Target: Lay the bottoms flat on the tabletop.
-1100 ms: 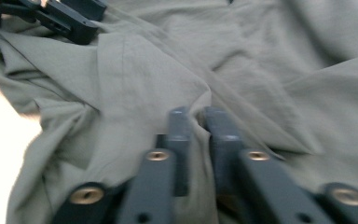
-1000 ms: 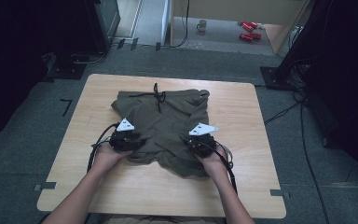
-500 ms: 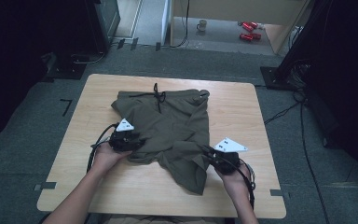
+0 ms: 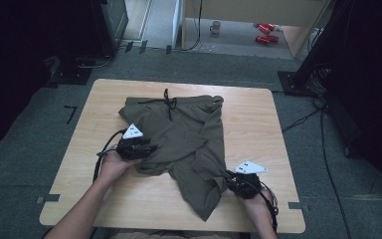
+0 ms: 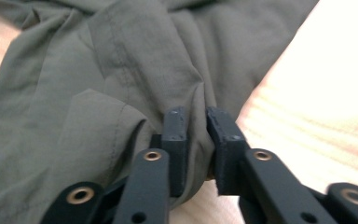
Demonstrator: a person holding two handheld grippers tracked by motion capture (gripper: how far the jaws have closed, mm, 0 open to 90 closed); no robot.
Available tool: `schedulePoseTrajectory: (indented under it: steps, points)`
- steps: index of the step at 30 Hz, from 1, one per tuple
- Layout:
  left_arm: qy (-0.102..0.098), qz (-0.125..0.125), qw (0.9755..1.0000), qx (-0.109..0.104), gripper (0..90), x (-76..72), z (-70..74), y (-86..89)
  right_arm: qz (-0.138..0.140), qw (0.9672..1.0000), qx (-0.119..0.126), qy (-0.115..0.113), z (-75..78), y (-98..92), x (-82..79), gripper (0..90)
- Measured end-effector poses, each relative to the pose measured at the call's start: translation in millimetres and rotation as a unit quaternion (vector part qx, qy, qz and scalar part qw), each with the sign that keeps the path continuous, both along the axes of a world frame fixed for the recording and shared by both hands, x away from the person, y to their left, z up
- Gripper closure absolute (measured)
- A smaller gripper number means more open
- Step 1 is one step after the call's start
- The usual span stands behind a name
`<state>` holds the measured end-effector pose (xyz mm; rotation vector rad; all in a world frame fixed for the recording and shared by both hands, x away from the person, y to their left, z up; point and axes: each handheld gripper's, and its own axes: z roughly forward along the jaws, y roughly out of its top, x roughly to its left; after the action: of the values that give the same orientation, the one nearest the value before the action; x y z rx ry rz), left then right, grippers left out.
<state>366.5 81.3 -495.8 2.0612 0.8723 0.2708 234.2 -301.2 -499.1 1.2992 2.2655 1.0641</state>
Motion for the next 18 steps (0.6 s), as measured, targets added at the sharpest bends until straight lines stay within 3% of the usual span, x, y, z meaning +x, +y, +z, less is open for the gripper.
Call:
schedulePoseTrajectory:
  steps: [3, 6, 8, 13, 18]
  points:
    - [0.005, -0.027, 0.9994, 0.020, 54.3, 4.4, 4.7, -11.3, 0.001, 1.0000, 0.006, -0.004, 1.2, -3.5, 2.0, 68.3]
    - [0.009, -0.033, 0.9991, 0.023, 53.3, 11.0, 7.4, -18.4, 0.004, 0.9995, 0.022, -0.021, 7.3, -5.2, 5.7, 66.9]
    - [0.011, -0.035, 0.9990, 0.024, 52.3, 13.4, 8.4, -20.7, 0.005, 0.9995, 0.022, -0.021, 8.7, -4.7, 7.1, 66.6]
    - [0.013, -0.051, 0.9980, 0.035, 50.1, 26.8, 5.5, -33.7, 0.017, 0.9988, 0.025, -0.039, 12.3, -0.4, 24.5, 65.4]
    - [0.018, -0.063, 0.9970, 0.041, 48.9, 31.4, 5.9, -49.2, 0.032, 0.9983, 0.031, -0.038, 8.4, 7.3, 43.5, 63.9]
